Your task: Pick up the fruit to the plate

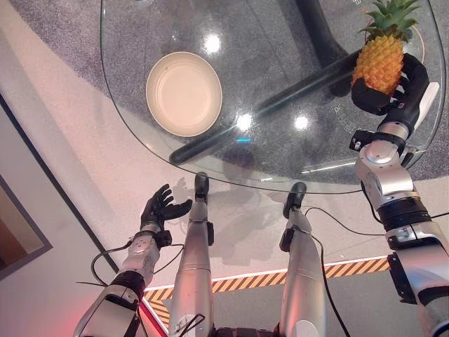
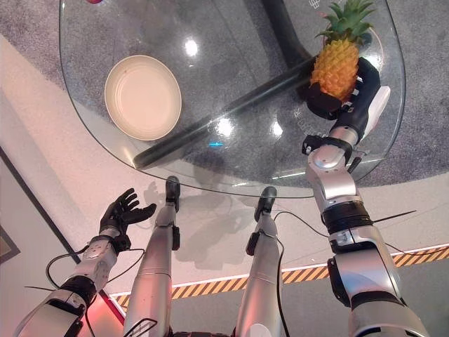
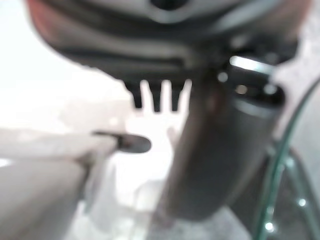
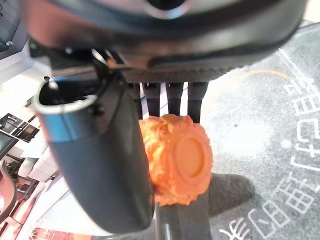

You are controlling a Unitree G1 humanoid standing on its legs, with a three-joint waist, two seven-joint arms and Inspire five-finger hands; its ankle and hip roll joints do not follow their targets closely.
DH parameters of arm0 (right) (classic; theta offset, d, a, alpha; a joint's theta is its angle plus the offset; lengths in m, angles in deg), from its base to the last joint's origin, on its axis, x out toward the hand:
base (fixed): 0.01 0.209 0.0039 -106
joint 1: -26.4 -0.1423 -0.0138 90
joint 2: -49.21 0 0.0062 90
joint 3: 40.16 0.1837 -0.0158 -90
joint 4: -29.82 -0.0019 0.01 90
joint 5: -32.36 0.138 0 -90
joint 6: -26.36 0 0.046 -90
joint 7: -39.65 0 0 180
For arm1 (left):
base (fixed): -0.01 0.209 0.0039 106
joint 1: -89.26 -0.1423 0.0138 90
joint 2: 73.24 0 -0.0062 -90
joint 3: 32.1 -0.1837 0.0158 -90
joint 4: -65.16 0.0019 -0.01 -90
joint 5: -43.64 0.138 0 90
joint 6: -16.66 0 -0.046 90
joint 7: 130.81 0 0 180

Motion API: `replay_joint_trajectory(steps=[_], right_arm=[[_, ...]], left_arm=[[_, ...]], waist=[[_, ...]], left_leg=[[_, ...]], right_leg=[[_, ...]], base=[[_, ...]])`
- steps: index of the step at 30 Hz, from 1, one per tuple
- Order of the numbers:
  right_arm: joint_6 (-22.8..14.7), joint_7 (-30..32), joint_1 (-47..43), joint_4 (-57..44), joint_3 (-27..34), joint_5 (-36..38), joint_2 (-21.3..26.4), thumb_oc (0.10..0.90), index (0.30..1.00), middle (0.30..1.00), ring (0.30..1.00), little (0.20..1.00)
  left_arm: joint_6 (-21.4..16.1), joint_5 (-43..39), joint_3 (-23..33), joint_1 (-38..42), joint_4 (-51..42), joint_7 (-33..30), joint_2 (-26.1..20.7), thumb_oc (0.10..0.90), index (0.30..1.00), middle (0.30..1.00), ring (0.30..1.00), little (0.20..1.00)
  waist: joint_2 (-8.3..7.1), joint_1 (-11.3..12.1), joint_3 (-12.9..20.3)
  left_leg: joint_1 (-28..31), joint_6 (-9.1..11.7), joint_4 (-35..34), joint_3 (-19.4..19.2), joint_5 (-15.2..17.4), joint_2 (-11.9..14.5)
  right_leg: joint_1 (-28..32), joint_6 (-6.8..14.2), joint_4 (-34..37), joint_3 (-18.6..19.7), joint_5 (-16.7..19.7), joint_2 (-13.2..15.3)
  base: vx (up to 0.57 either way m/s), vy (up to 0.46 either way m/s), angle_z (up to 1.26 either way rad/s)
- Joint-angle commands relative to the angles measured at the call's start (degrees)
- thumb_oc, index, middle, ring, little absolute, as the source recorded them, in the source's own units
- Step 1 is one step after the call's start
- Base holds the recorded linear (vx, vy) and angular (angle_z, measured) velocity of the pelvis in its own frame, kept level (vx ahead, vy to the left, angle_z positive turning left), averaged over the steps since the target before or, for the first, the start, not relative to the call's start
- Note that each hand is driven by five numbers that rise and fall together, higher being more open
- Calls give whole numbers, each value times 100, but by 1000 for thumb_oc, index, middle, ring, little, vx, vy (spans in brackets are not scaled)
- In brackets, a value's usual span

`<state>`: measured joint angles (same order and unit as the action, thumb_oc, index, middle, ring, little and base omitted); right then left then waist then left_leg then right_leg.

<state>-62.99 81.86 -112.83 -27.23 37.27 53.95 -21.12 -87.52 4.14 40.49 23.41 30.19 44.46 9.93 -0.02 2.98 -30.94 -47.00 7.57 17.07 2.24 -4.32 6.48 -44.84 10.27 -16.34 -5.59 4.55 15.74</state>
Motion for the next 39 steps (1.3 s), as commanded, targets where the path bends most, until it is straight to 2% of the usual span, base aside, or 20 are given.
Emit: replay_joint_trajectory(steps=[1, 5, 10, 15, 17, 21, 25, 27, 34, 39], right_arm=[[-103, -292, -41, -91, -56, 71, 240, 100, 300, 300, 300, 200], [-74, -312, -71, -108, -74, 66, 243, 100, 300, 300, 300, 200], [-140, -324, -70, -137, -87, -72, 231, 100, 300, 300, 300, 200], [-191, -257, 27, -391, -75, -294, 154, 100, 300, 300, 300, 200], [-226, -175, 135, -611, -70, -429, 112, 100, 300, 300, 300, 200], [-362, -55, 325, -1049, -17, -748, -14, 100, 300, 300, 300, 200], [-408, -19, 337, -1351, -10, -977, -78, 100, 300, 300, 300, 200], [-472, 18, 362, -1579, -50, -1165, -81, 100, 300, 300, 300, 200], [-748, 66, 499, -1957, -57, -1698, -127, 100, 300, 300, 300, 200], [-812, 53, 564, -2220, 6, -2029, -177, 100, 300, 300, 300, 200]], left_arm=[[-74, 20, -33, -271, 35, -160, 8, 800, 900, 900, 900, 900], [-126, -147, 15, -281, 55, -129, 18, 800, 900, 900, 900, 900], [-163, -995, 306, -261, 76, -226, 32, 800, 900, 900, 900, 900], [-500, -1735, 990, -120, 130, -894, -80, 800, 900, 900, 900, 900], [-741, -1895, 1289, -31, 26, -1272, -152, 800, 900, 900, 900, 900], [-1177, -1830, 1688, 230, -233, -2026, -299, 800, 900, 900, 900, 900], [-1388, -1856, 1895, 487, -264, -2432, -466, 800, 900, 900, 900, 900], [-1683, -1877, 2009, 631, -300, -2632, -582, 800, 900, 900, 900, 900], [-2310, -1493, 2056, 851, -807, -3021, -770, 800, 900, 900, 900, 900], [-2416, -1092, 1948, 957, -1639, -2825, -731, 800, 900, 900, 900, 900]], waist=[[193, 66, 115], [197, 71, 115], [215, 81, 115], [183, 79, 115], [159, 74, 115], [95, 63, 115], [54, 35, 115], [31, -5, 115], [8, -42, 115], [-3, -29, 115]], left_leg=[[0, -465, 124, 17, 133, -11], [20, -467, 99, 17, 125, -14], [59, -456, 75, 11, 114, -12], [112, -434, 39, 38, 114, -15], [123, -427, 28, 50, 113, -15], [101, -415, 39, 78, 114, -15], [92, -402, 21, 94, 111, -9], [73, -393, 12, 82, 105, 6], [41, -389, 21, 76, 120, 15], [6, -399, 35, 88, 138, 7]], right_leg=[[-132, -304, -168, -308, 57, 43], [-123, -310, -163, -311, 54, 37], [-95, -313, -173, -310, 28, 56], [-56, -308, -163, -313, -2, 70], [-51, -313, -169, -310, -22, 65], [-50, -312, -185, -336, -43, 63], [-48, -308, -170, -350, -48, 49], [-68, -314, -165, -325, -54, 17], [-94, -323, -154, -275, -65, -21], [-96, -312, -136, -277, -55, -29]], base=[[0, 0, 0], [0, 0, 0], [0, 0, 0], [0, 0, 0], [0, 0, 0], [-14, -49, 2], [-6, -19, 0], [0, 0, 0], [0, 0, 0], [0, 0, 0]])
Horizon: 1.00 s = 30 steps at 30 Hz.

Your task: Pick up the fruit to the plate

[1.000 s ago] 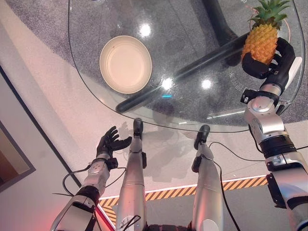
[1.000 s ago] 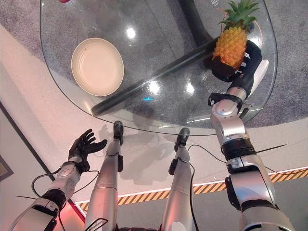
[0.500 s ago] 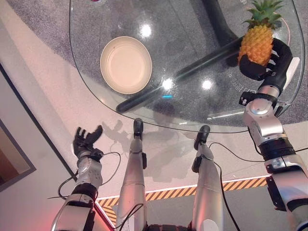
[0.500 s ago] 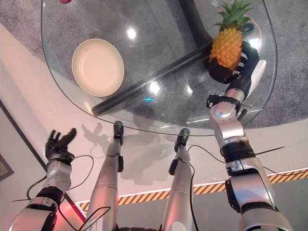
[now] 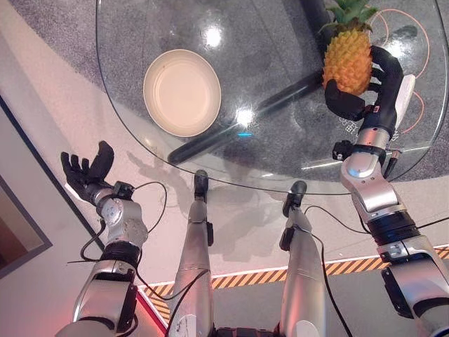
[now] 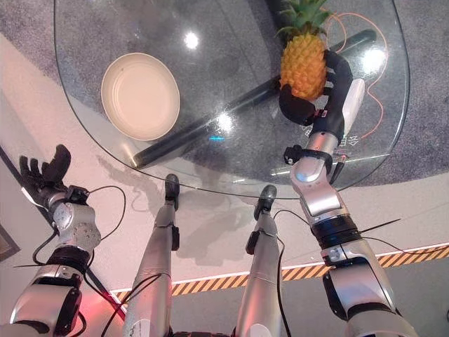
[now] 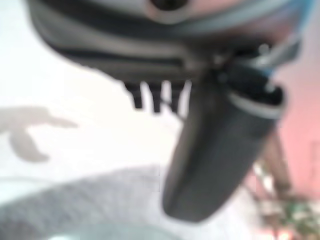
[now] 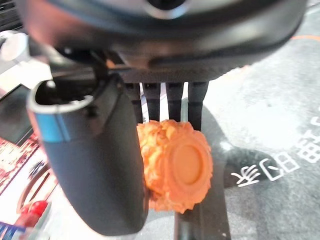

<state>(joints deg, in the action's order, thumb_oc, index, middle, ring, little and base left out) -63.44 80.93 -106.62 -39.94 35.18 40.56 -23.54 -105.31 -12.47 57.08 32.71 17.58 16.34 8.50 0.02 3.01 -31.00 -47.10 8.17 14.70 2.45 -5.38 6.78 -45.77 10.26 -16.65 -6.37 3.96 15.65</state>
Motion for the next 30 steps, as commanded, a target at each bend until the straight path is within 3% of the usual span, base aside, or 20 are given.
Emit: replay_joint_trajectory(steps=[1, 9, 11, 20, 30], right_arm=[[-797, 133, -47, -978, 235, -758, 53, 100, 300, 300, 300, 200], [-949, 52, -17, -1179, 314, -1263, -17, 100, 300, 300, 300, 200], [-1022, -39, 7, -1285, 371, -1471, -69, 100, 300, 300, 300, 200], [-1185, -476, 68, -1581, 358, -1852, -110, 100, 300, 300, 300, 200], [-1399, -907, 48, -1914, 215, -2151, -99, 100, 300, 300, 300, 200]], left_arm=[[-641, 600, 267, 48, -543, 13, -571, 800, 900, 900, 900, 900], [-683, 709, 169, 127, -1457, 698, -330, 800, 900, 900, 900, 900], [-645, 769, 81, 137, -1939, 1202, -111, 800, 900, 900, 900, 900], [-94, 544, -231, 162, -2831, 2206, 37, 800, 900, 900, 900, 900], [443, 390, -642, 293, -3474, 2790, 85, 800, 900, 900, 900, 900]], waist=[[-4, -26, 120], [1, -1, 120], [14, 12, 120], [40, -12, 120], [98, -84, 120]], left_leg=[[12, -461, 279, 69, 247, -28], [16, -476, 278, 68, 263, -35], [9, -494, 297, 80, 277, -60], [84, -516, 282, 59, 282, -91], [132, -527, 281, 16, 275, -108]], right_leg=[[-1, -311, -105, -199, 3, -21], [33, -277, -92, -217, 22, -15], [37, -260, -100, -223, 33, -3], [104, -223, -76, -213, 72, 36], [101, -188, -66, -151, 115, 77]], base=[[0, 0, 0], [0, 0, 0], [0, 0, 0], [0, 0, 0], [0, 0, 0]])
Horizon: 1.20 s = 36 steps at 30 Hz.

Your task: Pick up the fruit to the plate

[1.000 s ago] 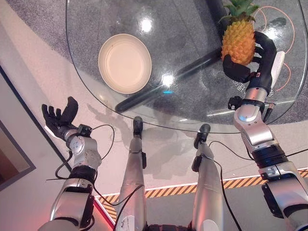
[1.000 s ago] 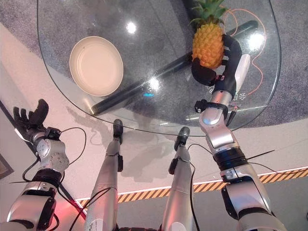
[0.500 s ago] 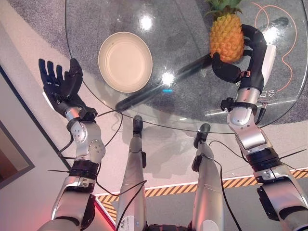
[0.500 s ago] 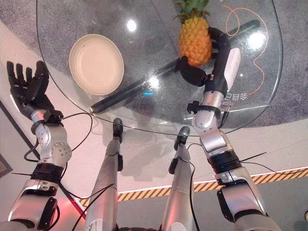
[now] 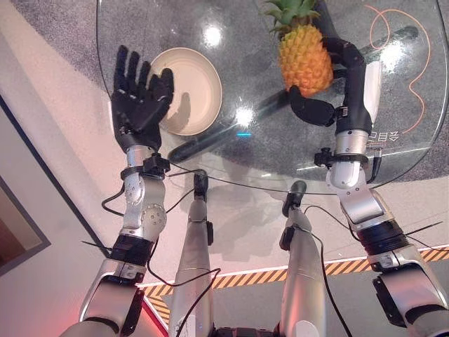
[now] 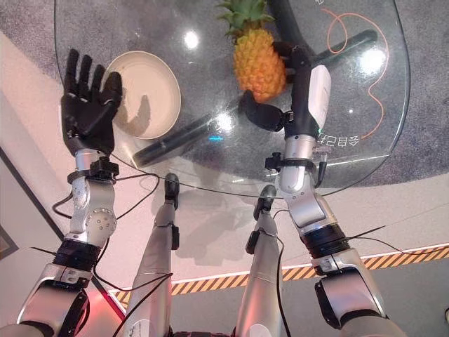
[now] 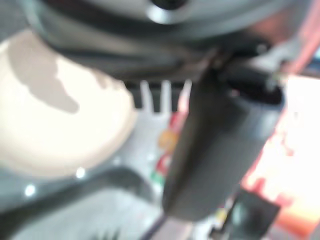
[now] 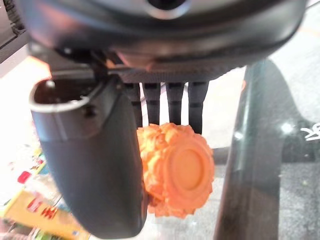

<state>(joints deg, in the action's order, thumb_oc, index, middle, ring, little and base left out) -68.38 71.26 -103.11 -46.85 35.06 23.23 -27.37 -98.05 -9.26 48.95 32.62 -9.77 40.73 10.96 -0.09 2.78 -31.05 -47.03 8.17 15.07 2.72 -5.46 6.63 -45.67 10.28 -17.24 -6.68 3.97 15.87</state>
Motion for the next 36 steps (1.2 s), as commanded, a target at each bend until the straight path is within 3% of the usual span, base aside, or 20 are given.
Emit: replay_joint_trajectory(steps=[1, 21, 36], right_arm=[[-912, 15, -307, -1274, 208, -447, 296, 100, 300, 300, 300, 200], [-1072, -790, -449, -1985, -62, -547, 271, 100, 300, 300, 300, 200], [-1074, -1289, -564, -2182, -334, -476, 188, 100, 300, 300, 300, 200]], left_arm=[[-250, 61, 144, 319, -785, 376, -158, 800, 900, 900, 900, 900], [386, -906, -168, 452, -1499, 1263, 17, 800, 900, 900, 900, 900], [556, -1718, -218, 529, -1608, 1512, 196, 800, 900, 900, 900, 900]], waist=[[112, -66, 126], [149, -102, 126], [155, -106, 126]], left_leg=[[134, -528, 238, -15, 281, -93], [271, -510, 195, -43, 267, -98], [290, -497, 149, -42, 237, -106]], right_leg=[[95, -188, -3, -114, 117, 59], [189, -160, 46, -77, 154, 113], [212, -160, 81, -80, 164, 124]], base=[[0, 0, 0], [0, 0, 0], [0, 0, 0]])
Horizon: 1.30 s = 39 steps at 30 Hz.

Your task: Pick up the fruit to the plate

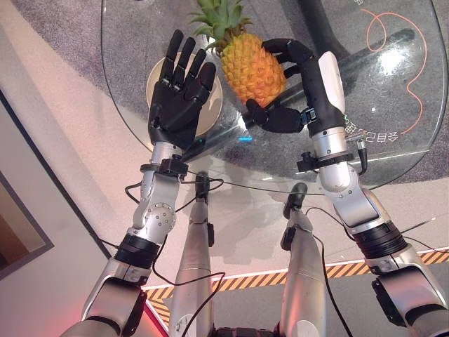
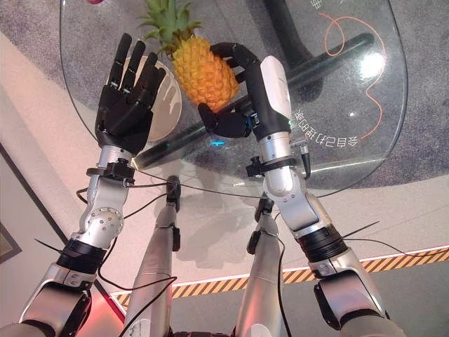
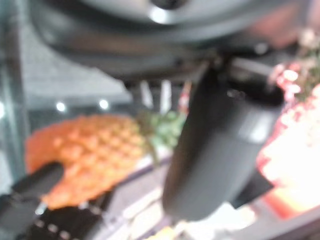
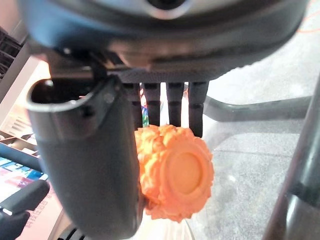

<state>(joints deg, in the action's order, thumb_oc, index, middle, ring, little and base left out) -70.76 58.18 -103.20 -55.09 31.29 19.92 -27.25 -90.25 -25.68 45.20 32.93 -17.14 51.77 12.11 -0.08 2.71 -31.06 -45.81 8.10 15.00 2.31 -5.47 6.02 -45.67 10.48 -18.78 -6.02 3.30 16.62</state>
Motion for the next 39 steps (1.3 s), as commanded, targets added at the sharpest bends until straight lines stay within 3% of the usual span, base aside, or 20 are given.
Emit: replay_joint_trajectory(steps=[1, 18, 30, 39], right_arm=[[-832, -17, -569, -1371, 12, -149, 157, 100, 300, 300, 300, 200], [-673, -513, -668, -1536, -291, -76, 63, 100, 300, 300, 300, 200], [-709, -852, -746, -1702, -467, -30, -16, 100, 300, 300, 300, 200], [-737, -881, -890, -1823, -536, -41, 26, 100, 300, 300, 300, 200]], left_arm=[[-213, -145, 144, 505, -873, 412, 99, 800, 900, 900, 900, 900], [-288, -573, 191, 520, -890, 347, 303, 800, 900, 900, 900, 900], [-355, -55, 152, 527, -857, -241, 275, 800, 900, 900, 900, 900], [-500, 1070, 212, 550, -814, -1386, 133, 800, 900, 900, 900, 900]], waist=[[154, -99, 126], [161, -82, 126], [175, -58, 126], [179, -13, 126]], left_leg=[[170, -489, 151, 3, 234, -50], [188, -472, 140, 6, 214, -59], [197, -469, 98, 6, 167, -68], [200, -456, 79, 14, 136, -62]], right_leg=[[211, -179, 235, -144, 235, 47], [241, -187, 263, -151, 242, 70], [252, -190, 279, -157, 254, 57], [277, -195, 293, -180, 248, 47]], base=[[0, 0, 0], [0, 0, 0], [0, 0, 0], [0, 0, 0]])
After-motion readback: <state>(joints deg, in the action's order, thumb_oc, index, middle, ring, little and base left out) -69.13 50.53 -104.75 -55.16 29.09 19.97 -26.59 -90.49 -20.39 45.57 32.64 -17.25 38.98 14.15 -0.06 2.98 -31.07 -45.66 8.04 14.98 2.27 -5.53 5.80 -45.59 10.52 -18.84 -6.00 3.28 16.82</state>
